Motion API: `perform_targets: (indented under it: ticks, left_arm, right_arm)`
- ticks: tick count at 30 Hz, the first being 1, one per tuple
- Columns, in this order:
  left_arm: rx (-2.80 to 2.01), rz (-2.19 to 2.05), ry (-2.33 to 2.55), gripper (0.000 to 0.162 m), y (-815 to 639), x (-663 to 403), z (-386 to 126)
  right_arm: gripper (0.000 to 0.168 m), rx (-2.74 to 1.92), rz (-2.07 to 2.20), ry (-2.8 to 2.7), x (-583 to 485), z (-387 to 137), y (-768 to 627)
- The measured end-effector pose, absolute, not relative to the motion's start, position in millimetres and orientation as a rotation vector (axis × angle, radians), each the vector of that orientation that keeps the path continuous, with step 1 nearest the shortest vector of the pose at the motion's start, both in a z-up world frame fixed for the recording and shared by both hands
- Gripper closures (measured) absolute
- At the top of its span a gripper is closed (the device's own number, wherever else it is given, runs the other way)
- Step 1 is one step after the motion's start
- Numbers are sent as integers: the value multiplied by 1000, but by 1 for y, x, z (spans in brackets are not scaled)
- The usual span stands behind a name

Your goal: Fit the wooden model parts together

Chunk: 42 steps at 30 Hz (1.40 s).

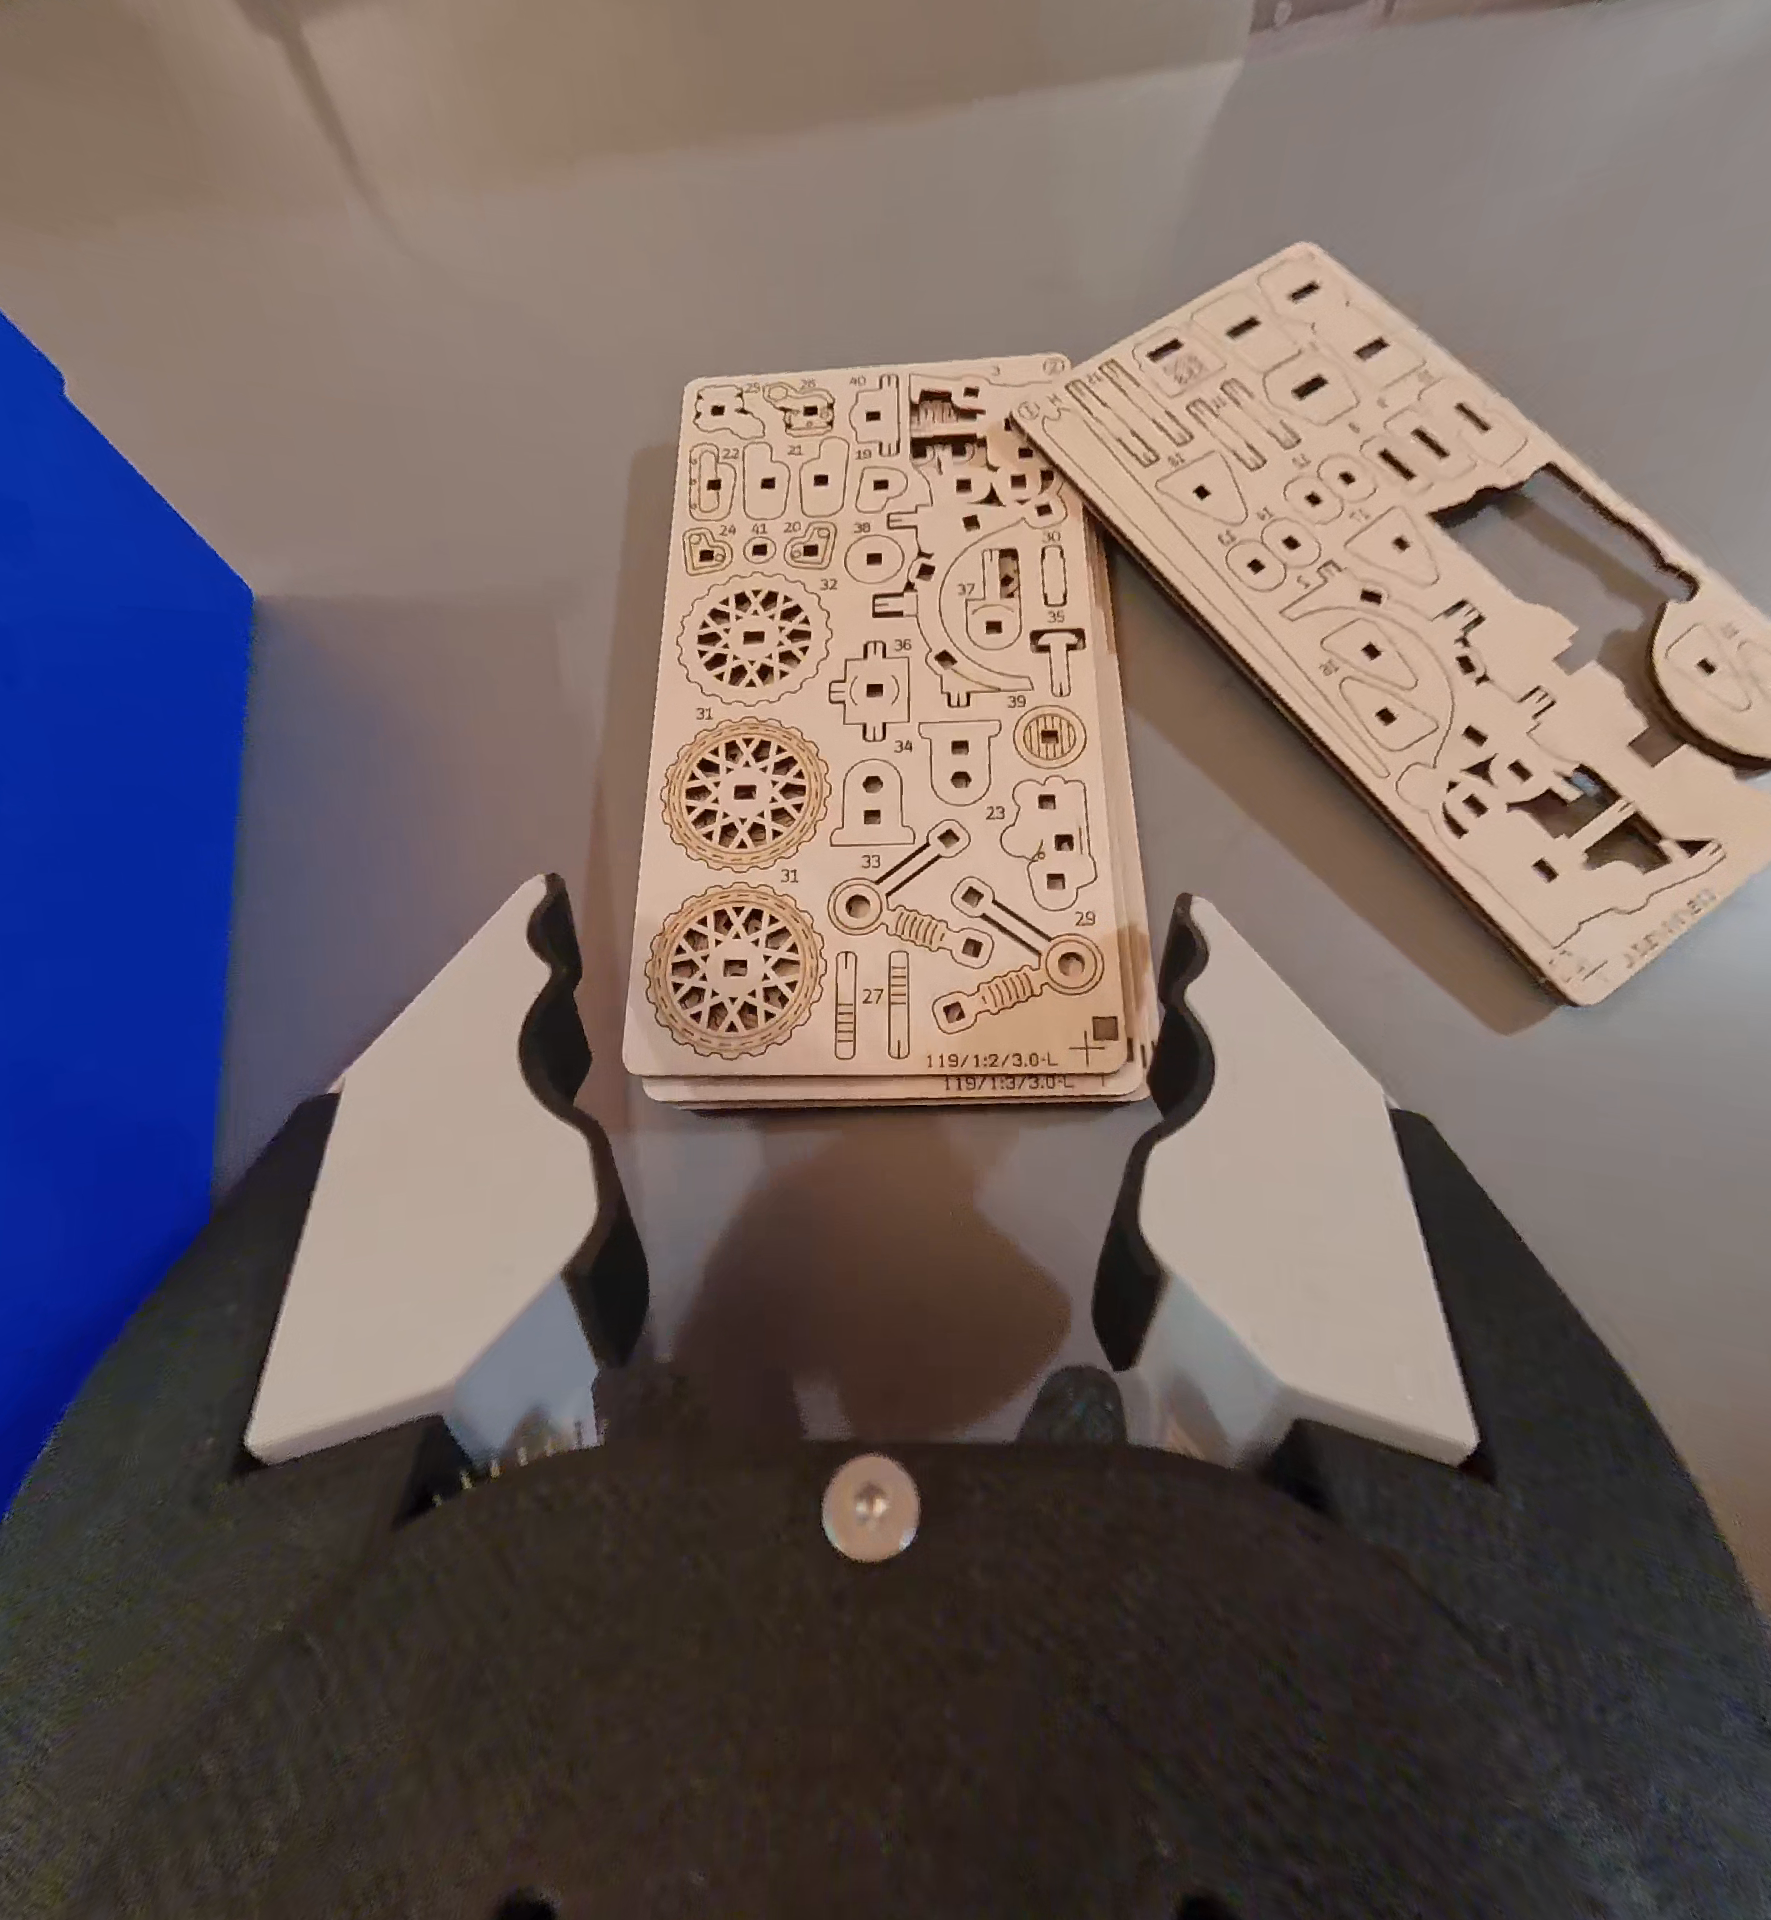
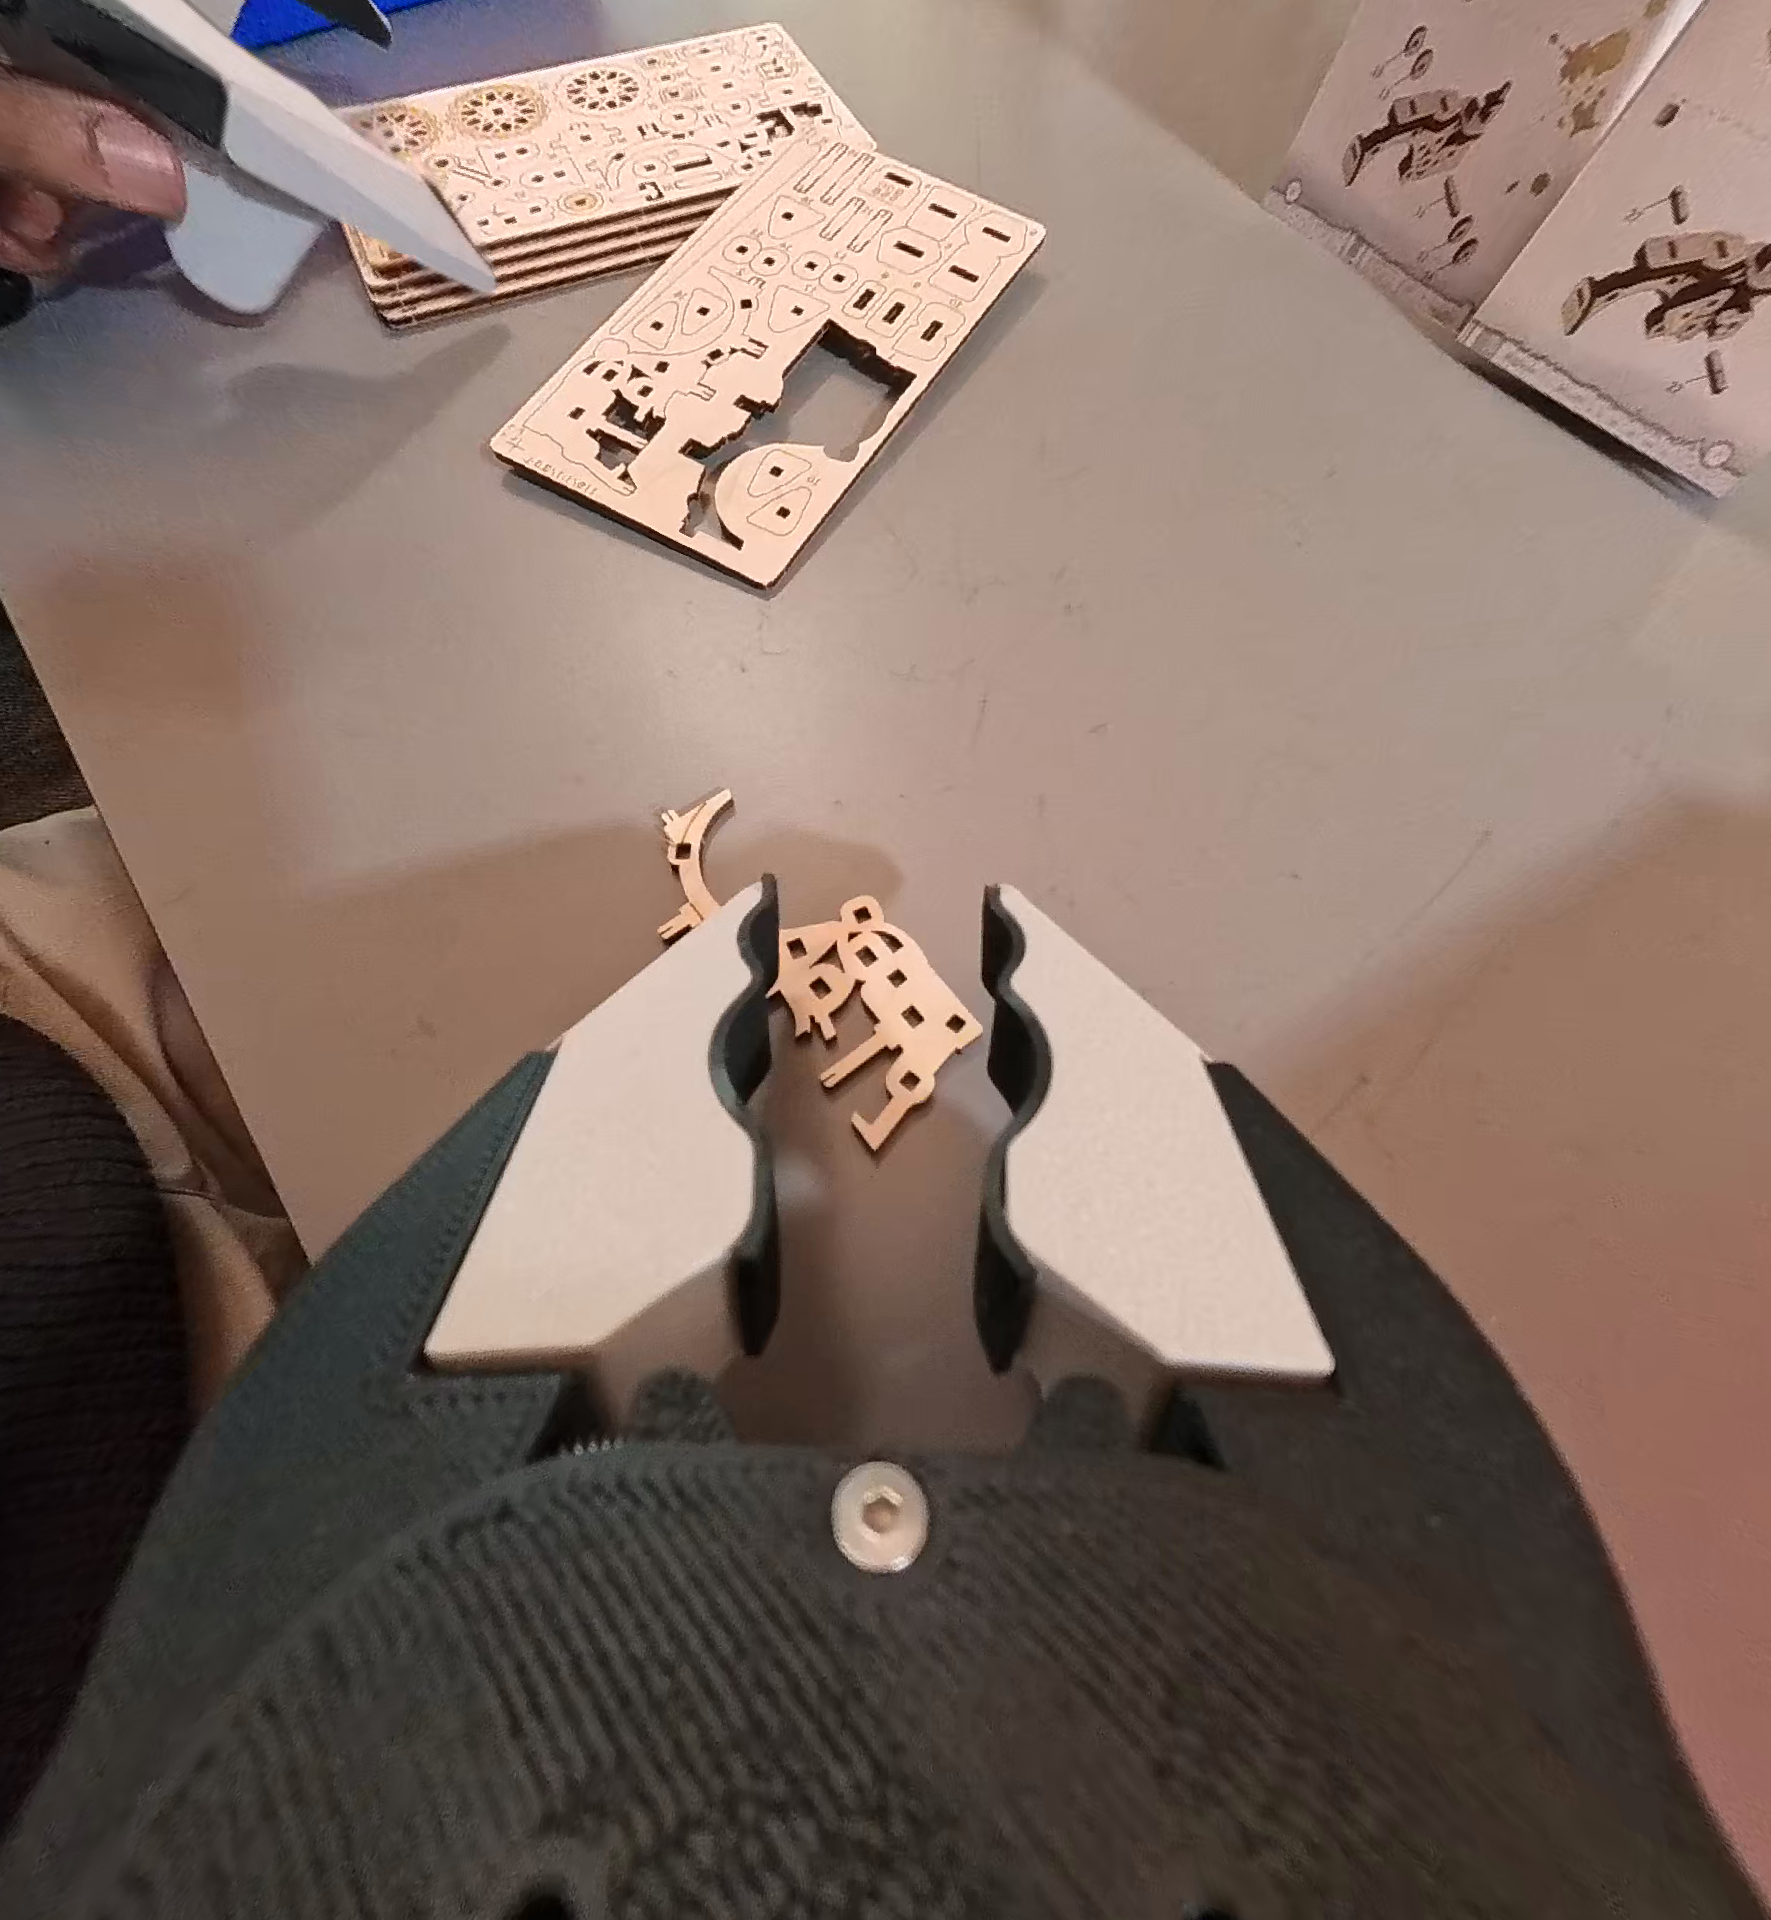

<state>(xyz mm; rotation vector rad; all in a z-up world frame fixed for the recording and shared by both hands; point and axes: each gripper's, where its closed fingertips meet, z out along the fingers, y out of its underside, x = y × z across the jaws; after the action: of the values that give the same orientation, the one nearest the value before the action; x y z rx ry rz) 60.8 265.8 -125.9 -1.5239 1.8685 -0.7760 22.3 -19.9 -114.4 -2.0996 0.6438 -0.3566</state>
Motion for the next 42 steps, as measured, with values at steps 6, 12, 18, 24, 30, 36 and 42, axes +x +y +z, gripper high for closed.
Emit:
perform_targets:
  ticks: [6,12,18,24,30,36,42]
  left_arm:
    - [-1502,-731,1899,57,266,60,-130]
    - [-1499,-745,1919,63,263,59,-130]
    - [-1489,-759,1927,72,261,58,-130]
    - [-1494,-760,1926,71,262,58,-130]
    - [-1503,-763,1913,66,263,59,-129]
    - [-1495,-1054,1946,70,209,45,-99]
    - [-1439,-1150,2177,79,156,24,-115]
  right_arm:
    - [130,-2114,-364,633,21,-116,-19]
    - [130,-2122,-371,624,20,-117,-19]
    - [131,-2127,-372,622,19,-117,-18]
    - [131,-2128,-370,623,20,-118,-18]
    - [131,-2130,-367,625,20,-118,-18]
    - [131,-2128,-372,633,21,-118,-19]
    - [131,-2144,-376,622,20,-120,-18]
